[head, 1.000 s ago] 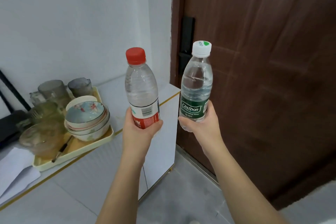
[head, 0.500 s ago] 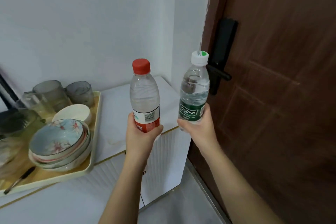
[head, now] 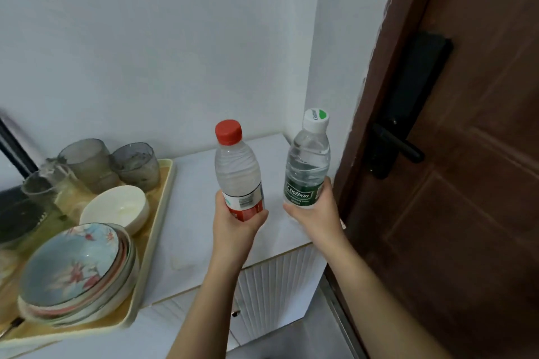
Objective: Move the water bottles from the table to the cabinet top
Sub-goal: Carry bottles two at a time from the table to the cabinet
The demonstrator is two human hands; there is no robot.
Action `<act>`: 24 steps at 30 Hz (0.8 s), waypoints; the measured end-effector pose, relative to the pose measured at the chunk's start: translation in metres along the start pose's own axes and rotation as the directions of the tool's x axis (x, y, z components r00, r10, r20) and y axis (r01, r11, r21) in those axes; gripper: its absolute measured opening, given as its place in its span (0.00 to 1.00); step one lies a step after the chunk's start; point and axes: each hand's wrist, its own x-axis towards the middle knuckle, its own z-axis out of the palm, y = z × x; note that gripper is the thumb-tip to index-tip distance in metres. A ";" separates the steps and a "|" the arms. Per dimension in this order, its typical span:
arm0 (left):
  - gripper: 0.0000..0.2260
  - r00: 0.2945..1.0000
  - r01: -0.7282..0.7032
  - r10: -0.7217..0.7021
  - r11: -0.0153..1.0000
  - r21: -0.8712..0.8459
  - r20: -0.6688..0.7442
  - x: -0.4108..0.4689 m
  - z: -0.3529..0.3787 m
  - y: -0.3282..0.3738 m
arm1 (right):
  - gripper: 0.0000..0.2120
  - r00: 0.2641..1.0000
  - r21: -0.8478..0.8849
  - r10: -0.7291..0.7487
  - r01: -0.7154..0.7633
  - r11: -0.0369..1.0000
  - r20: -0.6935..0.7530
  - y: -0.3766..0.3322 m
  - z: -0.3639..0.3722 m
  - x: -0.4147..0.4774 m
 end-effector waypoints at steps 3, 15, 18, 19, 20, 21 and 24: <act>0.25 1.000 0.016 -0.017 1.000 0.024 0.009 0.023 0.003 -0.008 | 0.31 1.000 -0.012 0.015 -0.015 1.000 -0.013 0.008 0.009 0.018; 0.25 0.998 0.044 -0.047 0.997 0.064 0.042 0.086 0.014 -0.037 | 0.33 0.997 -0.055 0.068 -0.069 0.996 -0.026 0.032 0.029 0.071; 0.25 0.998 0.043 -0.047 0.997 0.068 0.050 0.091 0.016 -0.039 | 0.33 0.997 -0.065 0.074 -0.074 0.995 -0.010 0.040 0.028 0.079; 0.26 0.998 0.040 -0.044 0.997 0.072 0.053 0.092 0.016 -0.039 | 0.33 0.998 -0.061 0.067 -0.067 0.996 0.000 0.042 0.028 0.082; 0.26 0.998 0.039 -0.043 0.996 0.079 0.053 0.094 0.017 -0.039 | 0.33 0.998 -0.054 0.061 -0.060 0.997 0.014 0.043 0.028 0.086; 0.26 0.998 0.038 -0.043 0.996 0.086 0.051 0.096 0.018 -0.040 | 0.33 0.998 -0.047 0.053 -0.052 0.998 0.032 0.044 0.029 0.089; 0.27 0.998 0.029 -0.035 0.993 0.113 0.052 0.098 0.021 -0.043 | 0.35 0.996 -0.053 0.026 -0.021 0.998 0.090 0.043 0.028 0.095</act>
